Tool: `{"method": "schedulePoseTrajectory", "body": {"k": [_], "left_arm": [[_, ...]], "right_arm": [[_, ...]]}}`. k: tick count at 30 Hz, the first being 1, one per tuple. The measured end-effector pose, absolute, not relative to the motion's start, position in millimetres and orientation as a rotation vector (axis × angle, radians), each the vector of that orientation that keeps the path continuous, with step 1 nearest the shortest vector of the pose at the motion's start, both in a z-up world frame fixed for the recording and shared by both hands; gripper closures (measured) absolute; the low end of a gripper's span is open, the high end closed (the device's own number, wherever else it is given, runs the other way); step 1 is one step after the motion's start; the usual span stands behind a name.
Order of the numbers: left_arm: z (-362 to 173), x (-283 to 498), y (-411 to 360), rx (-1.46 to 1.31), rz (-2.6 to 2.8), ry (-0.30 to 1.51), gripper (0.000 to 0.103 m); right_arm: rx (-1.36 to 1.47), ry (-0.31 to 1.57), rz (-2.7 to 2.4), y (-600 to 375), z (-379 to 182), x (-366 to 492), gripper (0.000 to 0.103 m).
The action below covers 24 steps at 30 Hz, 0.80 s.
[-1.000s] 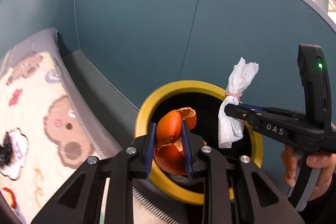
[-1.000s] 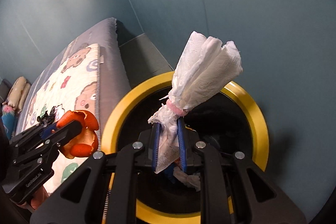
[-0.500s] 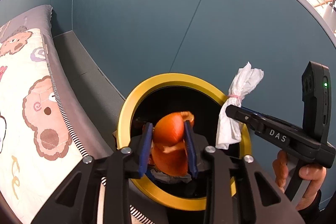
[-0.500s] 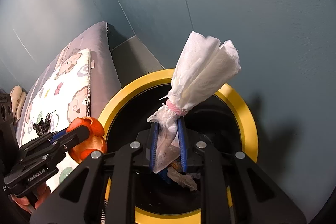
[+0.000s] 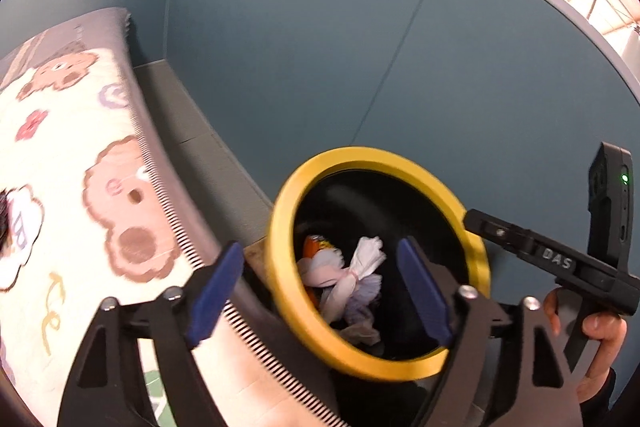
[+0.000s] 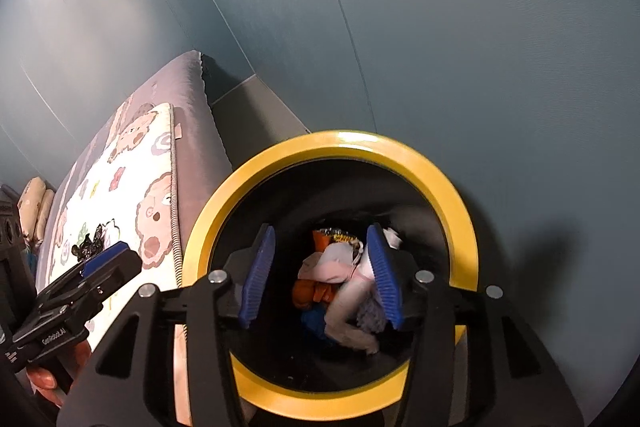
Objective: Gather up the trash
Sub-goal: 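Open both tools to drop the peel and tissue bundle into the bin, then move both open tools back over the black bag and remaining peel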
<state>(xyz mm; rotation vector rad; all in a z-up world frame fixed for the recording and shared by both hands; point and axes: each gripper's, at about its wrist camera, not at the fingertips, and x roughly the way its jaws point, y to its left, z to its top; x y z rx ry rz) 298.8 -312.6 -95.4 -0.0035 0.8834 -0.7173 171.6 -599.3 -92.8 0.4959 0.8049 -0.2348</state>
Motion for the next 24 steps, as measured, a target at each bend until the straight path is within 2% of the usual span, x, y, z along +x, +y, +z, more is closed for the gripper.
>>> {"method": "schedulePoseTrajectory", "body": {"k": [2, 4, 7, 18, 24], "left_arm": [[-99, 299, -300, -0.016, -0.691, 0.888, 0.018], [-100, 300, -290, -0.025, -0.663, 0.888, 0.014], [-102, 303, -270, -0.058, -0.625, 0.895, 0.012], [-87, 287, -211, -0.105, -0.509, 0.811, 0.008], [-76, 281, -177, -0.089, -0.445, 0.767, 0.008]], "right_arm": [[0.509, 0.817, -0.221, -597, -97, 170, 0.046], [0.521, 0.828, -0.206, -595, -100, 170, 0.036], [0.526, 0.834, -0.179, -586, -101, 170, 0.032], [0.466, 0.796, -0.075, -537, -71, 169, 0.021], [0.426, 0.765, -0.028, -509, -49, 170, 0.021]]}}
